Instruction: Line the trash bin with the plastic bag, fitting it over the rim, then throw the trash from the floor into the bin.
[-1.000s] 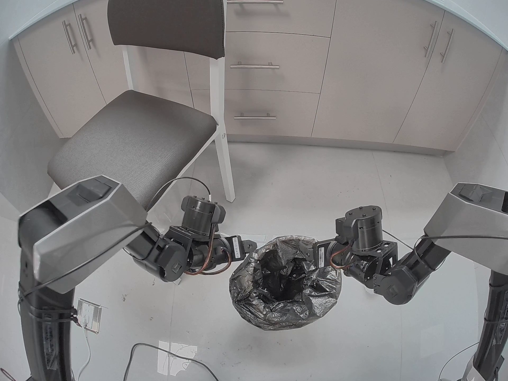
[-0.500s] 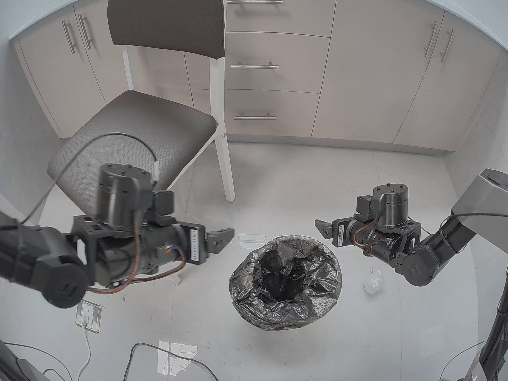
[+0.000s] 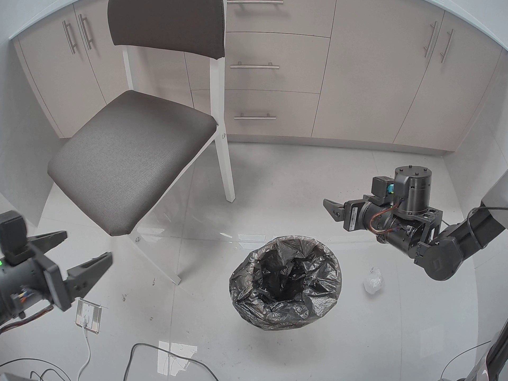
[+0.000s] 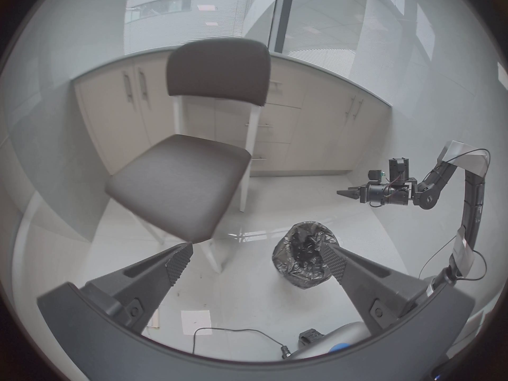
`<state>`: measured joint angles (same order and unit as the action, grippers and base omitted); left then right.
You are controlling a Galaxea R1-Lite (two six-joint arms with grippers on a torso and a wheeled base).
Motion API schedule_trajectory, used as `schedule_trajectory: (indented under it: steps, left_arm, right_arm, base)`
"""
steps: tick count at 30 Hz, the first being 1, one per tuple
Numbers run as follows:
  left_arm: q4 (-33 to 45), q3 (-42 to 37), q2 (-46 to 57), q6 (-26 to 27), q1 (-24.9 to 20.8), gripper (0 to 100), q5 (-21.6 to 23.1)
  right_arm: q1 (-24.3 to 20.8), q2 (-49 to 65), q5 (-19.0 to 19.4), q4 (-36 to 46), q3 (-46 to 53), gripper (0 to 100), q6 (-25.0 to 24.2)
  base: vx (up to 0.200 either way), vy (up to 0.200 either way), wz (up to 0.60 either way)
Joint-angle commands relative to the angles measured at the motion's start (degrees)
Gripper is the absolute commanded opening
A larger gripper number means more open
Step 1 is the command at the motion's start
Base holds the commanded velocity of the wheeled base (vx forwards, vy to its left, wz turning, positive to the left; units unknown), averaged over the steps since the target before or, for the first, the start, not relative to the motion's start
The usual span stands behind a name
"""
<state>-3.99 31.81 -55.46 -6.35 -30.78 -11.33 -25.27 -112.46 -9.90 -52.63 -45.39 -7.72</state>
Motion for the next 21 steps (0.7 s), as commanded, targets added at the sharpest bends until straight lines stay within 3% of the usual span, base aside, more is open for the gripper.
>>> schedule_trajectory:
  steps: [1,6,9,19,21]
  left_arm:
    - [13.0,-3.1,24.8,1.6,10.4,100,-2.2]
    - [13.0,-4.4,28.1,1.7,14.8,100,-2.0]
    - [13.0,-6.4,31.2,1.3,20.2,100,-1.9]
    - [13.0,-19.8,52.5,1.7,31.6,100,-2.4]
    - [12.5,-22.9,53.5,1.8,32.0,100,-3.6]
  right_arm:
    - [0.3,5.8,0.1,-0.1,0.6,100,0.1]
    - [0.0,5.8,0.1,-0.1,0.6,100,0.1]
    - [0.0,5.2,0.1,-0.3,0.6,100,0.1]
    - [-0.9,5.0,0.1,-0.5,1.2,100,0.0]
    - [-1.1,5.0,0.1,-0.4,1.4,100,0.0]
  base:
    - [0.0,0.0,0.0]
    - [0.0,0.0,0.0]
    - [0.0,0.0,0.0]
    - [0.0,0.0,0.0]
    - [0.0,0.0,0.0]
